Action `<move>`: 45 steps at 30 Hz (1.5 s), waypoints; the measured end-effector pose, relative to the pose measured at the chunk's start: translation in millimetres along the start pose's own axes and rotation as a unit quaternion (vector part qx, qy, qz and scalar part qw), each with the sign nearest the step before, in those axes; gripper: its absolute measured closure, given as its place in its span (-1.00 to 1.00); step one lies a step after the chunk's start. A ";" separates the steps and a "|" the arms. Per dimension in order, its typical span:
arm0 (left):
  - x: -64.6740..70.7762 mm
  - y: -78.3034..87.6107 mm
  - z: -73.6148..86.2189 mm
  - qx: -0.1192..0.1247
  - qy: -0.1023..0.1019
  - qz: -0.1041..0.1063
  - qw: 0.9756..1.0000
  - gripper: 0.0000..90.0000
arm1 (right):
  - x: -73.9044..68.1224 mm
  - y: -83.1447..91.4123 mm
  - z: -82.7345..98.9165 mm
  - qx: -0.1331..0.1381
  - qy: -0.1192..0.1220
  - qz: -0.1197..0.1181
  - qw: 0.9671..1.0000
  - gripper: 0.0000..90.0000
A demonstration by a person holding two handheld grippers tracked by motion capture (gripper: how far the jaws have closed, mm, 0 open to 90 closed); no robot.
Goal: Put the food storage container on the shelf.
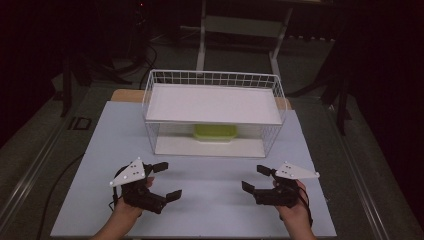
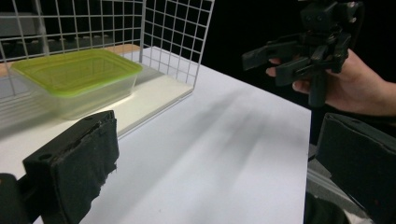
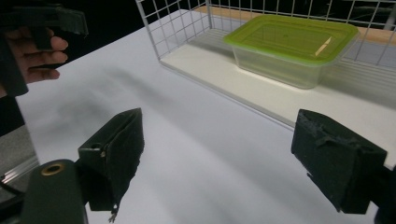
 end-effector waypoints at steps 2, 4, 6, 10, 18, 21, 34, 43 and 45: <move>0.6 3.4 3.4 -0.005 -0.004 -0.006 1.000 -0.99 | 0.0 4.2 2.5 0.002 0.006 0.000 1.000 -0.62; 0.8 6.7 7.4 -0.008 -0.006 -0.010 1.000 -0.99 | 0.1 8.8 5.0 0.005 0.008 -0.002 1.000 -0.62; 1.1 9.4 10.9 -0.007 -0.015 -0.013 1.000 -1.00 | 0.4 11.6 7.6 0.005 0.014 -0.002 1.000 -0.62; 1.4 13.5 15.8 -0.003 -0.029 -0.021 0.999 -0.99 | 2.2 14.7 11.7 0.006 0.013 -0.009 1.000 -0.62; 2.9 11.4 27.2 -0.006 -0.013 -0.011 1.000 -0.99 | -1.2 14.0 21.0 0.004 0.036 -0.032 0.999 -0.62; 3.3 8.7 31.4 -0.010 -0.013 -0.009 1.000 -0.99 | 0.3 12.6 27.6 0.005 0.052 -0.035 0.998 -0.61; -2.9 5.6 43.3 -0.028 -0.024 -0.016 0.999 -0.99 | 17.4 2.1 47.8 -0.005 0.058 -0.025 0.998 -0.60; -15.4 4.8 54.2 -0.037 0.002 -0.028 0.999 -0.99 | 20.0 -3.5 58.5 -0.032 0.050 -0.014 0.998 -0.60; -17.3 4.4 54.7 -0.039 0.003 -0.036 0.999 -0.99 | 21.3 -3.3 58.3 -0.031 0.055 -0.011 0.998 -0.60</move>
Point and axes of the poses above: each handheld gripper's, and its own axes: y roughly backward along the jaws, z roughly out of its underside, x roughly to its right, the point moved 10 cm from there along -y, roughly forward along the jaws, and after that the axes turned 6 degrees about z, right-handed, at the moved point
